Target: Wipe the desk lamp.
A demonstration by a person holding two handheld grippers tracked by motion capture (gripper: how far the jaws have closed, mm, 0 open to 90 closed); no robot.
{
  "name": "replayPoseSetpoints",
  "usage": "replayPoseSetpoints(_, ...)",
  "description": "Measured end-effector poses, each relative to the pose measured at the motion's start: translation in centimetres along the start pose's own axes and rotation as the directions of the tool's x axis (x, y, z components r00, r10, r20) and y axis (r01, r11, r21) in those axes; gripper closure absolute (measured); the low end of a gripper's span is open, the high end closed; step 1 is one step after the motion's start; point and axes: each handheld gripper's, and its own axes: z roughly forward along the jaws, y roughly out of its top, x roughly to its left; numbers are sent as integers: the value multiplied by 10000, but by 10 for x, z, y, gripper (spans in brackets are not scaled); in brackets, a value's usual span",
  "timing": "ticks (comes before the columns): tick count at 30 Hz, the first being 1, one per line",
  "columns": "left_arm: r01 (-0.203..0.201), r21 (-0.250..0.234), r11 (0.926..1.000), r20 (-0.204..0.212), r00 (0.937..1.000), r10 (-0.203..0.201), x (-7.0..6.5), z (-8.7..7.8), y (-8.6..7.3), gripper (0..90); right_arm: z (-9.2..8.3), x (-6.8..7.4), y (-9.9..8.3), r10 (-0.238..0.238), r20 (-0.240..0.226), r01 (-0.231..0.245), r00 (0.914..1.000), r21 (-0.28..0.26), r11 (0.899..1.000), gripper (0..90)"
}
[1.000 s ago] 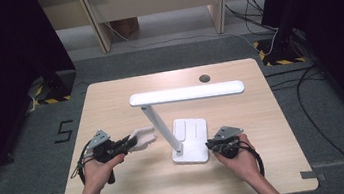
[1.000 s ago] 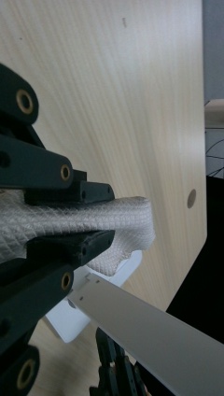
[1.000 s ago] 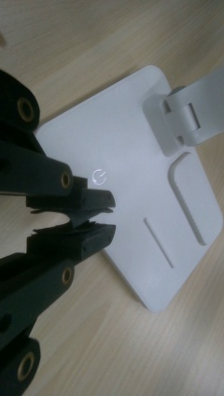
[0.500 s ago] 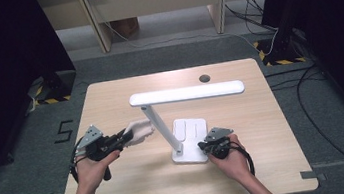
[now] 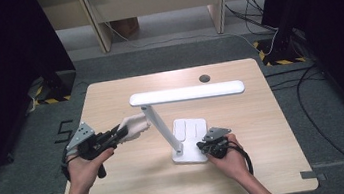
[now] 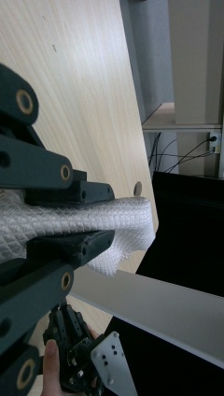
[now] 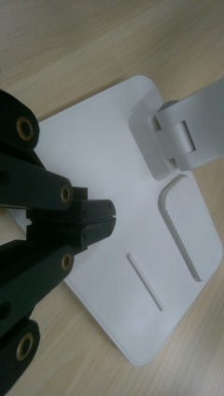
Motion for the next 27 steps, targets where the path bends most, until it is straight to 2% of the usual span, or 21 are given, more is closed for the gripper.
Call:
replayPoseSetpoints(17,-386,-581,9976,217,9990,399,-6,-10,22,770,0,1,0,-14,67,14,10000,19,10000,900)
replayPoseSetpoints(22,-434,-727,9964,281,9986,455,-8,-13,27,770,0,1,-1,-17,58,17,10000,-28,10000,900)
replayPoseSetpoints(27,-377,-1088,9934,282,9988,410,-8,-16,32,770,0,2,-1,-71,88,72,9999,-31,10000,900)
